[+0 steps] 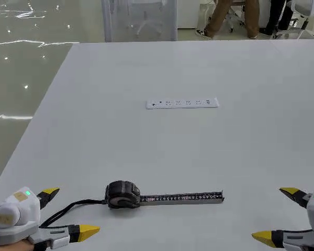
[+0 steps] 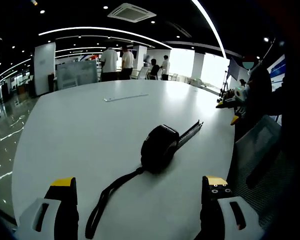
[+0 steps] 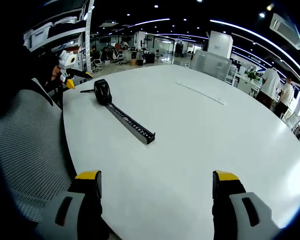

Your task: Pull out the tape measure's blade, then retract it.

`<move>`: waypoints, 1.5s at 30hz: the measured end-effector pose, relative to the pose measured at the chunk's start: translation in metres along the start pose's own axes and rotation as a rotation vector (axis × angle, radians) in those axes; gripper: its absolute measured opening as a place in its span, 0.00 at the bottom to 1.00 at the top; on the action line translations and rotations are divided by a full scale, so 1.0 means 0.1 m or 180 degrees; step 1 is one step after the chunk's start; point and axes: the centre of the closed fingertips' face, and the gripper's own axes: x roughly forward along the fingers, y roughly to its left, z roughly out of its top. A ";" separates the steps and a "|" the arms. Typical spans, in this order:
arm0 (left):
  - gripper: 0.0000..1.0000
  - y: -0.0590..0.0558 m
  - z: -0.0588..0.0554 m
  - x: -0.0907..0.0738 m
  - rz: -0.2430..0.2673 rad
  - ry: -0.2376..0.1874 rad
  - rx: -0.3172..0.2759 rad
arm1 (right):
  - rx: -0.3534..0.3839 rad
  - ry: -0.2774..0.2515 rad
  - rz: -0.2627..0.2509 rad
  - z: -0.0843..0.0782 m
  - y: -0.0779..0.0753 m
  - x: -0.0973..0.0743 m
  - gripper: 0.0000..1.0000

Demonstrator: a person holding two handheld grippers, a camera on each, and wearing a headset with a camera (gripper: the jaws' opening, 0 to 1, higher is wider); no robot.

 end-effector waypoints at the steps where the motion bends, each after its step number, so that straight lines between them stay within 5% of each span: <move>1: 1.00 0.00 0.01 -0.05 0.0017 -0.0010 -0.0012 | 0.0024 0.0005 -0.0027 -0.04 0.00 -0.06 0.89; 7: 1.00 0.08 0.08 -0.18 0.0101 -0.0040 -0.0058 | 0.0129 -0.0048 -0.0285 -0.17 -0.08 -0.33 0.94; 12: 1.00 0.03 0.02 -0.20 0.0109 0.0013 -0.0002 | 0.0199 -0.0067 -0.0278 -0.17 -0.07 -0.42 0.99; 13: 1.00 0.03 0.05 -0.21 0.0105 -0.0062 0.0016 | 0.0184 -0.0067 -0.0275 -0.17 -0.06 -0.43 0.99; 14: 1.00 0.04 0.08 -0.21 0.0120 -0.0139 0.0005 | 0.0184 -0.0075 -0.0278 -0.16 -0.07 -0.43 0.99; 45: 1.00 0.05 0.09 -0.22 0.0120 -0.0155 -0.0043 | 0.0101 -0.0071 -0.0249 -0.09 -0.09 -0.47 1.00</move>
